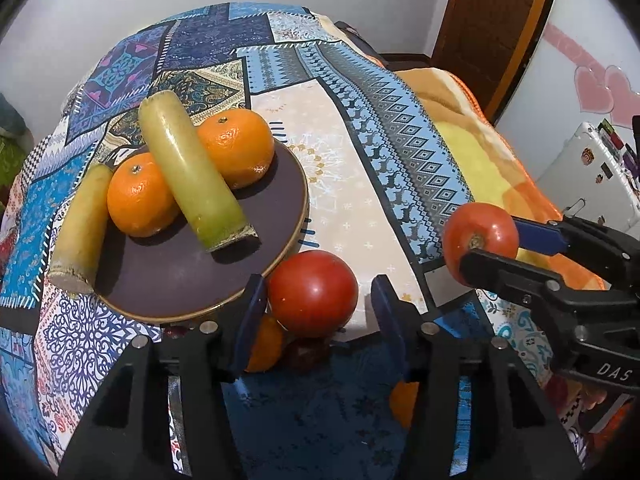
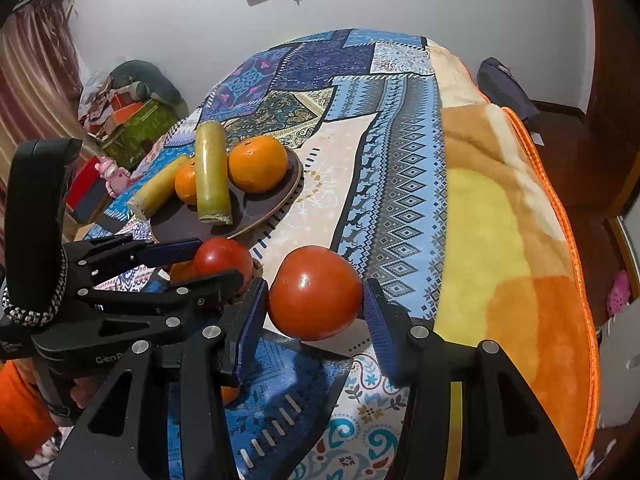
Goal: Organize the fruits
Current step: 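Lower the tomato onto the plate with the right tool while the left tool places its tomato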
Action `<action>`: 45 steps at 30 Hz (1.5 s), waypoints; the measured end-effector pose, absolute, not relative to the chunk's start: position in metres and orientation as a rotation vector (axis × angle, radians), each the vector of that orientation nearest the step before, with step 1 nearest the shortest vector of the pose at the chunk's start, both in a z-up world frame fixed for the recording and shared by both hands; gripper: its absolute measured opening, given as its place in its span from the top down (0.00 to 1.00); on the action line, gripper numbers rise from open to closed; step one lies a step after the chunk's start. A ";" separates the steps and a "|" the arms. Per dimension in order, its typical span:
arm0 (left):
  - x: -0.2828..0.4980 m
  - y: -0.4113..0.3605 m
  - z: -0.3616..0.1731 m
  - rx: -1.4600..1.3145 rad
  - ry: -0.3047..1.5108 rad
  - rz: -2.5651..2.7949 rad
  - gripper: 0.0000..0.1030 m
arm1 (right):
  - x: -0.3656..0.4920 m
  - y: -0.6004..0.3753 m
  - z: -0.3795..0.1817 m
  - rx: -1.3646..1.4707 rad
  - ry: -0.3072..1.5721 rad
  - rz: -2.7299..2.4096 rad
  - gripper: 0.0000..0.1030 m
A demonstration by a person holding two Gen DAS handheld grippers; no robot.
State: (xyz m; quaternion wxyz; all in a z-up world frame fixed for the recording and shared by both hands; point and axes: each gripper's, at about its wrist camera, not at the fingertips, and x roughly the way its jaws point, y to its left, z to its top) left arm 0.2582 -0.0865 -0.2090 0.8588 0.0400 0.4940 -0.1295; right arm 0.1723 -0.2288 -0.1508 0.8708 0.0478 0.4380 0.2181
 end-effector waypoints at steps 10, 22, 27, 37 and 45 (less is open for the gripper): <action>0.267 -0.095 -0.218 0.080 1.081 -0.286 0.53 | 0.173 -0.227 -0.153 0.100 0.918 0.459 0.56; 0.252 -0.071 -0.191 0.018 1.015 -0.282 0.53 | 0.176 -0.220 -0.144 0.102 0.899 0.476 0.56; 0.247 -0.043 -0.173 -0.026 0.969 -0.244 0.53 | 0.182 -0.207 -0.137 0.088 0.877 0.498 0.56; 0.251 0.006 -0.170 -0.077 0.959 -0.153 0.53 | 0.204 -0.170 -0.133 0.061 0.862 0.554 0.56; 0.264 0.015 -0.182 -0.102 0.979 -0.125 0.53 | 0.225 -0.148 -0.141 0.023 0.889 0.570 0.56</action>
